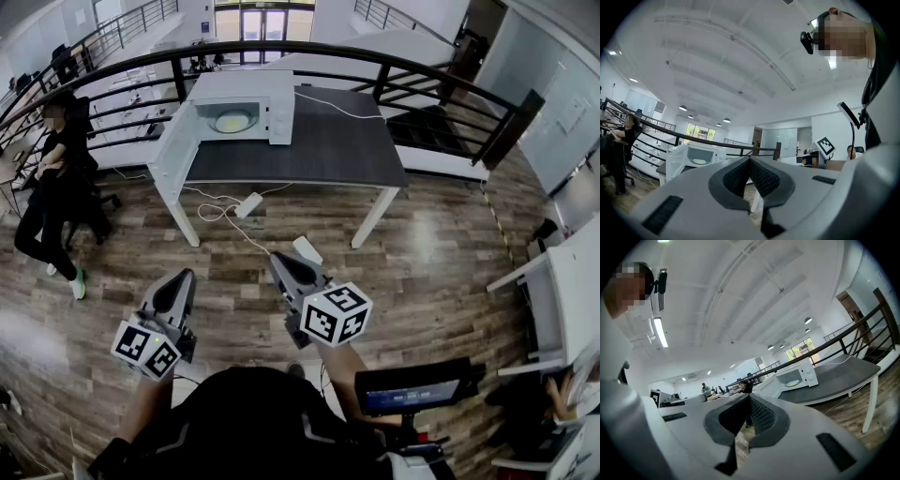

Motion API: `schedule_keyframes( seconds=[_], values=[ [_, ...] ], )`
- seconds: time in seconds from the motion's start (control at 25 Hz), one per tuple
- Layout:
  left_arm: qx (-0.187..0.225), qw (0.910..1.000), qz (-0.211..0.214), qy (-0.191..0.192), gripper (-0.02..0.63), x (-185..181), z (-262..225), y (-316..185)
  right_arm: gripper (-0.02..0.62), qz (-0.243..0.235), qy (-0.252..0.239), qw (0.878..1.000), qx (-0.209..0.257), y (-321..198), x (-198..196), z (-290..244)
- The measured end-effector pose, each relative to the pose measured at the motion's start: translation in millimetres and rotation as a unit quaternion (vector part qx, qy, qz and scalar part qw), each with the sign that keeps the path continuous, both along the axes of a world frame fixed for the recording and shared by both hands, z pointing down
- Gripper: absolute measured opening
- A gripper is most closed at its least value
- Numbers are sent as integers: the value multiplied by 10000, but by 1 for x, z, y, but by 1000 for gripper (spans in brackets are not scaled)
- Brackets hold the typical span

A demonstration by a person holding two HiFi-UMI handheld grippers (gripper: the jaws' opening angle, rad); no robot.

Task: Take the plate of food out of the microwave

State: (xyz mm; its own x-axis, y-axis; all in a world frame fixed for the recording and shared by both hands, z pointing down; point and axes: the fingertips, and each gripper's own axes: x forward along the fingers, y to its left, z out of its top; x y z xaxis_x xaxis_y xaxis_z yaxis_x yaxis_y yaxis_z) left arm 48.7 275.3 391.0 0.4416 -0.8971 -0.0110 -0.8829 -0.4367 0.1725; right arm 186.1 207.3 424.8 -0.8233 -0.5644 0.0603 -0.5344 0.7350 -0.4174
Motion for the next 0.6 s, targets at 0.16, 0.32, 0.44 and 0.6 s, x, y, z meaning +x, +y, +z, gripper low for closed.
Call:
schedule_keyframes(
  seconds=[0.16, 0.32, 0.44, 0.6],
  values=[
    [15, 10000, -22, 33, 5, 0, 0, 0, -11, -8, 19, 10000, -21, -1, -2, 0],
    [19, 9999, -105, 86, 5, -3, 0, -3, -11, 71, 86, 9999, 78, -4, -3, -1],
    [-2, 9999, -164, 33, 5, -5, 1, -7, -11, 209, 125, 9996, 158, -7, -1, -3],
    [33, 9998, -157, 77, 5, -11, 0, -8, -11, 228, 126, 9996, 94, -10, -4, -1]
  ],
)
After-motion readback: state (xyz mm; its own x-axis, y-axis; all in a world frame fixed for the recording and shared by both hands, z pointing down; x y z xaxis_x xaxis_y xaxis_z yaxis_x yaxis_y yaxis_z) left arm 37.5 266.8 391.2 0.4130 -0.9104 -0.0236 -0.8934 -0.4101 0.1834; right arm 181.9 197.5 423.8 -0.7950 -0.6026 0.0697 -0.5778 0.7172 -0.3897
